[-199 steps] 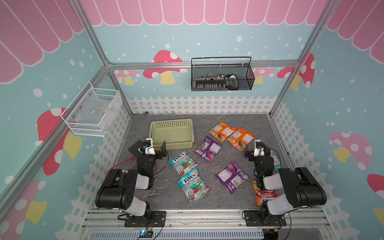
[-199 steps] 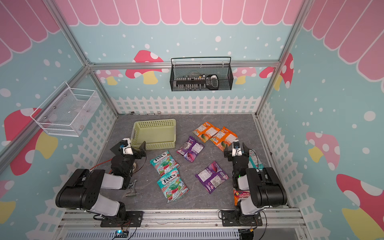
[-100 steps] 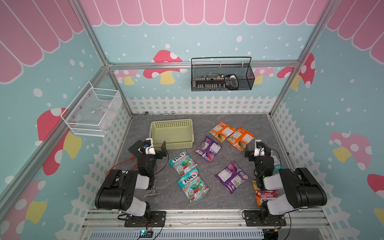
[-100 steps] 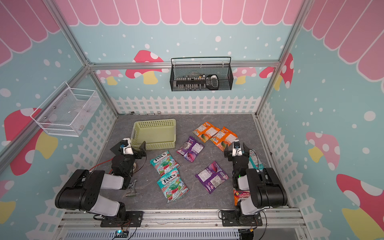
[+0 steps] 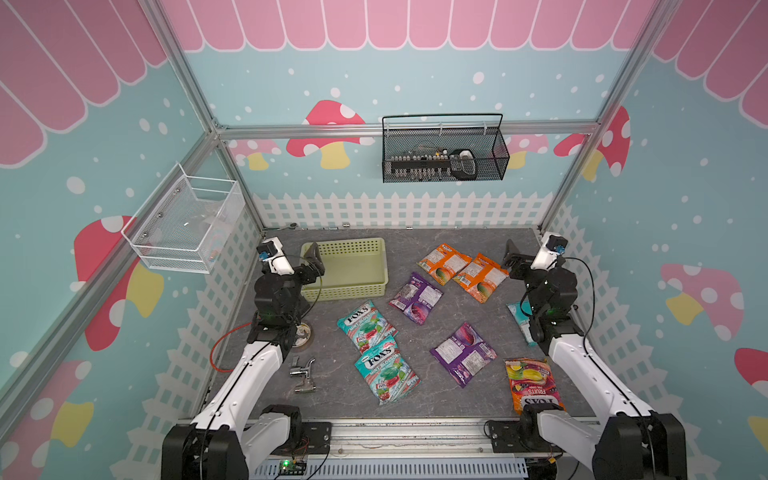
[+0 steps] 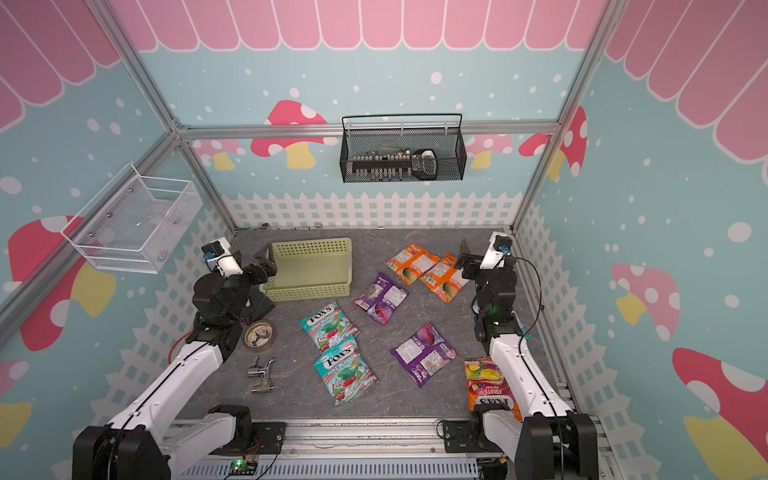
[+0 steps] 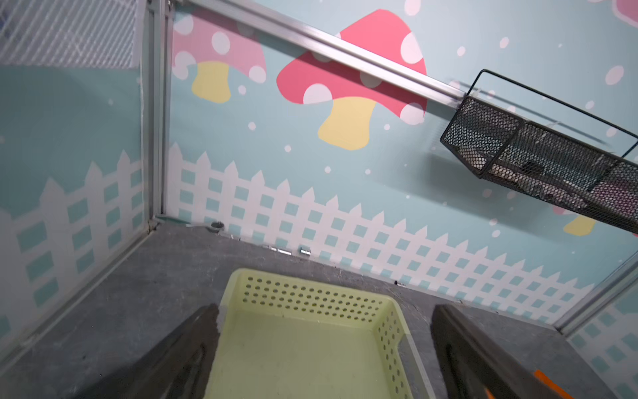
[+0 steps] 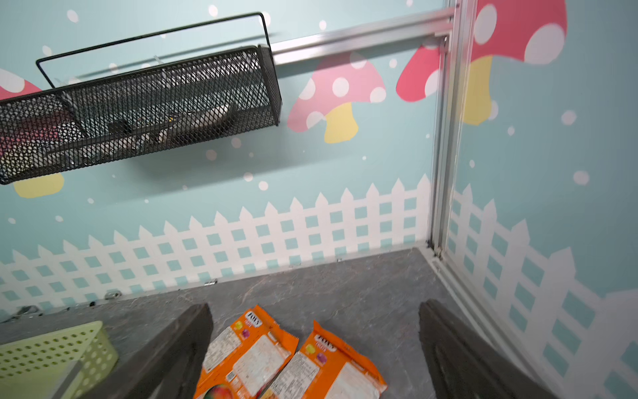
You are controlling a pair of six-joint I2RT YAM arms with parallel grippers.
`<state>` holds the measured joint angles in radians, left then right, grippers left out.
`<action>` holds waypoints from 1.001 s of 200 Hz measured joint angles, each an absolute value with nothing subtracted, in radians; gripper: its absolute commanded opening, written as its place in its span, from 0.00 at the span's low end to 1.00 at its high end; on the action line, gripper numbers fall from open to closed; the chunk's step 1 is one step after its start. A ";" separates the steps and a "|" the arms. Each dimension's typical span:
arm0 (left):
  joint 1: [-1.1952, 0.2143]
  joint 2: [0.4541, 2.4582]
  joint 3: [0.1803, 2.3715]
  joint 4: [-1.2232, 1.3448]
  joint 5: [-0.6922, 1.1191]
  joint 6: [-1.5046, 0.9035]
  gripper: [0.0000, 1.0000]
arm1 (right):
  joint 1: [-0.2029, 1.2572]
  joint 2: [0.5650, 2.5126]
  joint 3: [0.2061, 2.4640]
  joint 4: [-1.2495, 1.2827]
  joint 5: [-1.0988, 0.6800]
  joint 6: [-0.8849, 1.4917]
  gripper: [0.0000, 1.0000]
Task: Put the candies in the basket
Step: Pick up the candy at the center of the board.
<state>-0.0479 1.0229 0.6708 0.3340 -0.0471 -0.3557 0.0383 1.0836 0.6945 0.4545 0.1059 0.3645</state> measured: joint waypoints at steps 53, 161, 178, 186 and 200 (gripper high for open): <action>-0.007 0.813 0.645 0.037 0.095 -0.557 0.97 | 0.013 1.077 0.755 0.155 -0.007 0.499 0.99; -0.310 1.001 0.526 -0.190 0.207 -0.808 0.59 | 0.310 1.355 0.891 -0.067 -0.293 0.426 0.91; -0.345 1.057 0.511 -0.189 0.165 -0.849 0.53 | 0.362 1.381 0.870 -0.035 -0.347 0.418 0.87; -0.350 1.070 0.497 -0.186 0.146 -0.863 0.52 | 0.388 1.390 0.855 -0.021 -0.361 0.417 0.85; -0.350 1.080 0.466 -0.181 0.109 -0.886 0.51 | 0.445 1.408 0.835 -0.003 -0.379 0.417 0.82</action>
<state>-0.3504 1.0798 0.4656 -0.1810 0.1085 -0.8864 0.4446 1.4082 0.8352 -0.0029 -0.3786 0.4168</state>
